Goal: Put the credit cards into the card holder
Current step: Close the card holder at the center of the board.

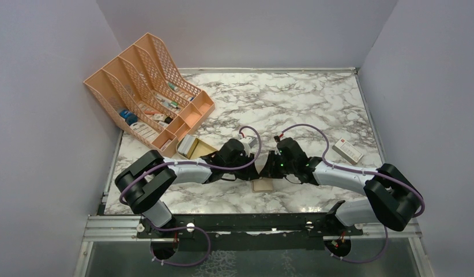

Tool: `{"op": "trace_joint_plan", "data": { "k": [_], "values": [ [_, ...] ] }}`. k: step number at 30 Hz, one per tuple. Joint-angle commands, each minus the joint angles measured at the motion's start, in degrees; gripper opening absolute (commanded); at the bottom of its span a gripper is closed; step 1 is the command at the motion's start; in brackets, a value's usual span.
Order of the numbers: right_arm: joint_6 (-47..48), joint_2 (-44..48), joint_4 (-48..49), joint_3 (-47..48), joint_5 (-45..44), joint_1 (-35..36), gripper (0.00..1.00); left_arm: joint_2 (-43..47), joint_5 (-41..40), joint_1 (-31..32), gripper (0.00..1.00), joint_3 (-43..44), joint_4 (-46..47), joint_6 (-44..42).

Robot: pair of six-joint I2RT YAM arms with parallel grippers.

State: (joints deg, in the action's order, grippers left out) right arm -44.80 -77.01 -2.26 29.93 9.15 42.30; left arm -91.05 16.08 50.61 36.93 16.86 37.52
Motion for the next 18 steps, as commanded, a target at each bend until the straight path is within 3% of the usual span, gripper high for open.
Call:
{"op": "trace_joint_plan", "data": {
  "k": [1, 8, 18],
  "values": [
    [-0.5, 0.2, -2.9, 1.2, 1.0, 0.2, 0.12, -0.6, -2.7, 0.5, 0.19, 1.2, -3.8, -1.6],
    [-0.4, -0.2, -4.2, 0.5, 0.5, 0.2, 0.05, -0.1, -4.8, 0.7, 0.19, 2.7, -7.7, -2.6],
    [-0.4, -0.8, -3.4, -2.7, 1.3, 0.2, 0.04, -1.5, -6.1, 1.8, 0.19, 5.3, -11.3, -3.8]
  ]
}}
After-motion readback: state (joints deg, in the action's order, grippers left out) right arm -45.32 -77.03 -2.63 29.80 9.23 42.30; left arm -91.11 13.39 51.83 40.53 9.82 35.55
